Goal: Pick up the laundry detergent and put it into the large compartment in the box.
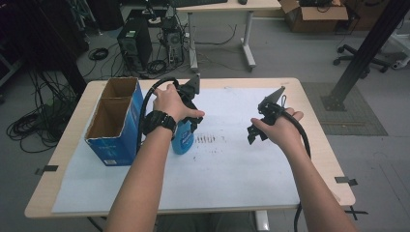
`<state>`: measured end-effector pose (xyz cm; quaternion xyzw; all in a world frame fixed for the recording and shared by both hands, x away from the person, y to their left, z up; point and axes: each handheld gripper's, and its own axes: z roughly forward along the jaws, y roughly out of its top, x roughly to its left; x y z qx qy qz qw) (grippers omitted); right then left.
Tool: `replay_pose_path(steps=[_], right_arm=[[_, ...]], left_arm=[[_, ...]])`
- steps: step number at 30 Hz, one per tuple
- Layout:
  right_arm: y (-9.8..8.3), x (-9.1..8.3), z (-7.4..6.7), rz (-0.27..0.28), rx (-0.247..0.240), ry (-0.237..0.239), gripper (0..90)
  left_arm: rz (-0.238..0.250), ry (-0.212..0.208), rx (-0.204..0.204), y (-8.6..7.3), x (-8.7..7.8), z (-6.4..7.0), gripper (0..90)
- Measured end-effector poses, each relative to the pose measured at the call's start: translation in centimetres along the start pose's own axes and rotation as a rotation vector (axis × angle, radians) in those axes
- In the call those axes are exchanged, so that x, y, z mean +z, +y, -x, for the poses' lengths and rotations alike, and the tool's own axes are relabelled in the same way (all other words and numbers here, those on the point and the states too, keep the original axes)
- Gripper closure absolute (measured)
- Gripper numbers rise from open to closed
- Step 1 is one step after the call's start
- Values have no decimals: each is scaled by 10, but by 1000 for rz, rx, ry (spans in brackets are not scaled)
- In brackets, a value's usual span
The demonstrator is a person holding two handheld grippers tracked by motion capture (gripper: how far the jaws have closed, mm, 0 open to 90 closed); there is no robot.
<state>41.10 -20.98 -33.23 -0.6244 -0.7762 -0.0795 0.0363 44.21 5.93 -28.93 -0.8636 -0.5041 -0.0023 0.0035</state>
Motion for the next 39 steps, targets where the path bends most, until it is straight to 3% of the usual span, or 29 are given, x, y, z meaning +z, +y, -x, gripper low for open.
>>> replay_pose_path(steps=[39], right_arm=[[0, 5, 0, -8, -2, 5, 39]], left_arm=[[25, -11, -17, 0, 0, -2, 209]])
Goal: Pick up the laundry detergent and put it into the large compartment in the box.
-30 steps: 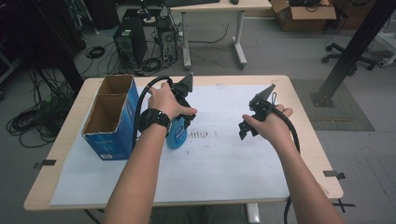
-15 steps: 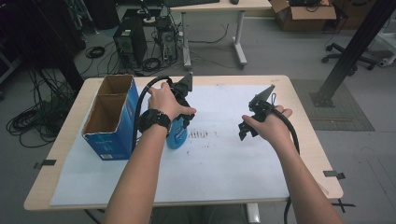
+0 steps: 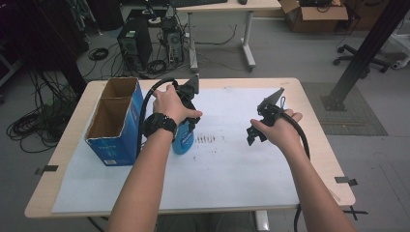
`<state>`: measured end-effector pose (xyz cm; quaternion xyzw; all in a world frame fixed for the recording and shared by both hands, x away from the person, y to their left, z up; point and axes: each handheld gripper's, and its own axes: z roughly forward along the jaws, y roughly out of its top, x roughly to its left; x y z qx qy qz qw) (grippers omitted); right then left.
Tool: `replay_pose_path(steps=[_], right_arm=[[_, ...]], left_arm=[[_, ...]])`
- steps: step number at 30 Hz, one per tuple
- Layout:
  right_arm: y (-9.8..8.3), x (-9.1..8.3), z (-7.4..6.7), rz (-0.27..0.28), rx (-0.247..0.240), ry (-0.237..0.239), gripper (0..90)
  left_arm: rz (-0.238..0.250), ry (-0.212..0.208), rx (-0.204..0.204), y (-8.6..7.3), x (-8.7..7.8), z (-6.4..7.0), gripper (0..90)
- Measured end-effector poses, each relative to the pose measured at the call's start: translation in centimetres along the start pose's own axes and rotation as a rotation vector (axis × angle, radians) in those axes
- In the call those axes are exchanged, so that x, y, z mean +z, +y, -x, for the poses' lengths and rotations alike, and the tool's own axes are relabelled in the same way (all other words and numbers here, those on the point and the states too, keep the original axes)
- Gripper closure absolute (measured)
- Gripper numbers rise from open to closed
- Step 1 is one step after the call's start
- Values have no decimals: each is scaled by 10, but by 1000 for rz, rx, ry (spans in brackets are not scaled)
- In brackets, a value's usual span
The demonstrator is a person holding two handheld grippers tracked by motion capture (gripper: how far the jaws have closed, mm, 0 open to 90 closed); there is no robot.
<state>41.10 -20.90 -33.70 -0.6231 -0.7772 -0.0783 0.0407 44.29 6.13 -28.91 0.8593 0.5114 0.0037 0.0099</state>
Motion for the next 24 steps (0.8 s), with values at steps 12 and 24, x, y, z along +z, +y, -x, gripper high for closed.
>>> replay_pose_path(steps=[12, 24], right_arm=[[0, 0, -1, -2, -3, -1, 39], [0, 1, -2, -1, -5, 0, 39]], left_arm=[[0, -1, 3, -1, -1, -1, 246], [3, 6, 5, -1, -2, -2, 294]])
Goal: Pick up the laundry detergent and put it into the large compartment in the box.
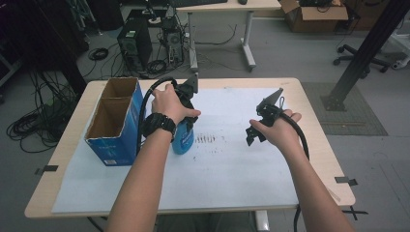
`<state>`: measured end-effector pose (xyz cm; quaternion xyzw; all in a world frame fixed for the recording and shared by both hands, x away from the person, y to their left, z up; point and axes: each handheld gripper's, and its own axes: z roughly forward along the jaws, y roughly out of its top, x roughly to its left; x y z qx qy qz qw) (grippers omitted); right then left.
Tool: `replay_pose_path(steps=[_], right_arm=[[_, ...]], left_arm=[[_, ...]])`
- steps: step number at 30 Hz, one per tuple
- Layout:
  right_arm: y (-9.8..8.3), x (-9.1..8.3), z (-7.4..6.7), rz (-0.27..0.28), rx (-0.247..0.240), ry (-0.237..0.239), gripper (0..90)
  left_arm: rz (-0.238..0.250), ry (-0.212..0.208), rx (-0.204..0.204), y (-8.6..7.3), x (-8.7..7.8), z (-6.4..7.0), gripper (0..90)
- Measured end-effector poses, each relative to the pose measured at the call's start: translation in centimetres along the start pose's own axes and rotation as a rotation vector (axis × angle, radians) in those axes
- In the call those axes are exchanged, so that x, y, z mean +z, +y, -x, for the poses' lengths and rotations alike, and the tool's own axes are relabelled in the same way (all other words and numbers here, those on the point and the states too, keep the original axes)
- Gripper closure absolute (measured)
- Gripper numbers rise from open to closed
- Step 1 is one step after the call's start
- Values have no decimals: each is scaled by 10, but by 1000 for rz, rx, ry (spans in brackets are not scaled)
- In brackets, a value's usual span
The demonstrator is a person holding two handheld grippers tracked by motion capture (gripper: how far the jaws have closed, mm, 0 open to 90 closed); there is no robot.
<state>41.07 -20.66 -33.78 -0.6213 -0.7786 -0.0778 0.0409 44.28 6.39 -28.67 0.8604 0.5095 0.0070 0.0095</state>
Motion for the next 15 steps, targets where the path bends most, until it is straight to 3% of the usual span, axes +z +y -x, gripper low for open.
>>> replay_pose_path(steps=[15], right_arm=[[0, 2, -1, -3, -3, 2, 39]], left_arm=[[4, 11, -2, 0, -2, -2, 363]])
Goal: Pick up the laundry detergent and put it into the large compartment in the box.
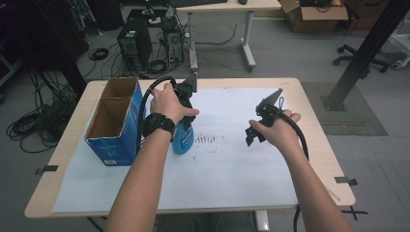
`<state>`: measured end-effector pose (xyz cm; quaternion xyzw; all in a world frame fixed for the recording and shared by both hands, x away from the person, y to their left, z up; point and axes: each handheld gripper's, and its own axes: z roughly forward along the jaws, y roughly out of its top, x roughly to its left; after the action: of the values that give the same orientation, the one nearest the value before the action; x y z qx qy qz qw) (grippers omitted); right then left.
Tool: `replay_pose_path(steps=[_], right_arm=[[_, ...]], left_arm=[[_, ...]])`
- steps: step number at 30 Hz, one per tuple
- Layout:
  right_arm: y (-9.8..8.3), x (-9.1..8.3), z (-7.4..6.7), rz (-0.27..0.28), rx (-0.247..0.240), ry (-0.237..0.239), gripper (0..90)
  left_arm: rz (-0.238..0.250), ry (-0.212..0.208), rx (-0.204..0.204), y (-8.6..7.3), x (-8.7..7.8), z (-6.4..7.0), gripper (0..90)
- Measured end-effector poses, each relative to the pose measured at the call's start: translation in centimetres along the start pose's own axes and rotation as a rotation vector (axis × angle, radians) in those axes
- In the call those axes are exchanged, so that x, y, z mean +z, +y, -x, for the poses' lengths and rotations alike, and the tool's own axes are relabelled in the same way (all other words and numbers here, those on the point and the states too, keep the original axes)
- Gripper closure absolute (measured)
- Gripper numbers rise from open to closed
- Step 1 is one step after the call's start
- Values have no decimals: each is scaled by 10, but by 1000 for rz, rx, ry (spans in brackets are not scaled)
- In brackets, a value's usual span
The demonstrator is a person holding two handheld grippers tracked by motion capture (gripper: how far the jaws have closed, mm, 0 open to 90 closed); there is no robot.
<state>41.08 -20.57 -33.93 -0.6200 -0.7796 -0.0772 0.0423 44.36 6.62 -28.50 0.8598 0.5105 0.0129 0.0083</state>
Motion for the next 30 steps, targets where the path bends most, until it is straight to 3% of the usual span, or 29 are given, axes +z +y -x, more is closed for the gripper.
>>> replay_pose_path(steps=[25, 30], right_arm=[[-1, -2, 0, 2, 0, 2, 39], [-1, -4, -1, 2, 2, 1, 39]], left_arm=[[-10, -1, -5, 1, -2, 0, 371], [-8, 3, -5, -1, -9, -1, 372]])
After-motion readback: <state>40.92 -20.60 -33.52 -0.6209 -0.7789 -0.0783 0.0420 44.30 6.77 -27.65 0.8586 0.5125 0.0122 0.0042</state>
